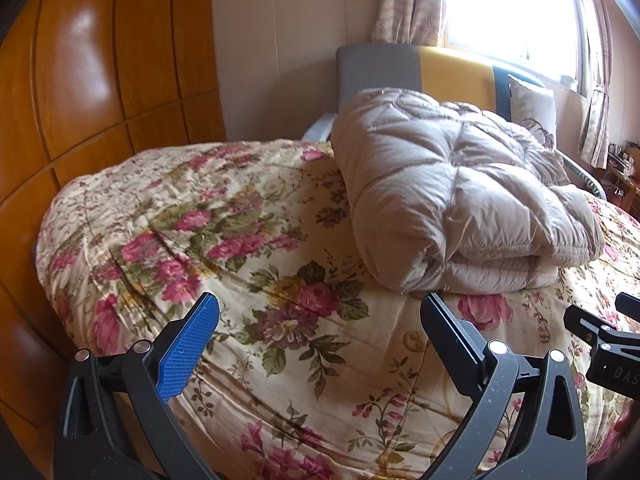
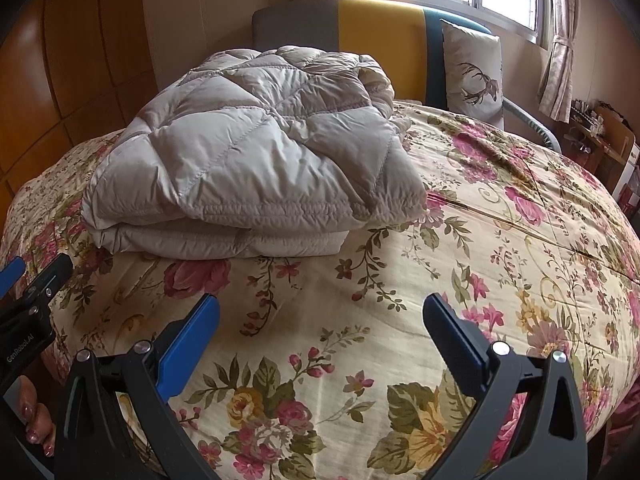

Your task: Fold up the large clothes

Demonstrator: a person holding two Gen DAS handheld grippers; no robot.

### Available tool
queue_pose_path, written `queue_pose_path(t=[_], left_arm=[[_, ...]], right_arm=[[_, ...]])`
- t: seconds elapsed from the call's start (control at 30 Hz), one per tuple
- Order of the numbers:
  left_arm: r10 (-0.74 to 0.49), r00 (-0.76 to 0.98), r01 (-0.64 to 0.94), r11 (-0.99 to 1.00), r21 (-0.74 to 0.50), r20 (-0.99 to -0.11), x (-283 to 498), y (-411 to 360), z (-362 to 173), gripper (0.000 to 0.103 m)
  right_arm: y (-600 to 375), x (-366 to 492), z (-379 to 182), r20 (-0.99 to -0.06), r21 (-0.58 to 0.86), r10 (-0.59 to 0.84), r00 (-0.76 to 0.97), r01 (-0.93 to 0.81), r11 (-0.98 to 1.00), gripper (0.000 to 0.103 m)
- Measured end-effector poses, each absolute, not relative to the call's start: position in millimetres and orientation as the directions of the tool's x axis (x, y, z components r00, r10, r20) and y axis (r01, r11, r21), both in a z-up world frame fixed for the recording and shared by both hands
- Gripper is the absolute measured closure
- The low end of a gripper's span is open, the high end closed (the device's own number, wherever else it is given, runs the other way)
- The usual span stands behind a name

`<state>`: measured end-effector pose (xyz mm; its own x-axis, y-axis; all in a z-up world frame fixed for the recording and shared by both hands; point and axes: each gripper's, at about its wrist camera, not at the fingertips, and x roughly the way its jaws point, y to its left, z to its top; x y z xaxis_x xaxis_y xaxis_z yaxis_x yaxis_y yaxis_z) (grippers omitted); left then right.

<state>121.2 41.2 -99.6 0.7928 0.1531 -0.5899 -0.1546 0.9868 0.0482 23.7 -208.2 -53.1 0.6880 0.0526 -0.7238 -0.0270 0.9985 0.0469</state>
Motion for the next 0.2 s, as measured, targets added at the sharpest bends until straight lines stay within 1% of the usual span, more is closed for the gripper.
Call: queue_pose_path(t=[0.2], left_arm=[[0.154,0.778,-0.165,0.986,0.038,-0.609,124.9,45.2,-106.4,0.003]], right_arm=[[-213.7,26.5,-55.4,-0.729,0.055,0.05,0.682,-0.015,0.998,0.002]])
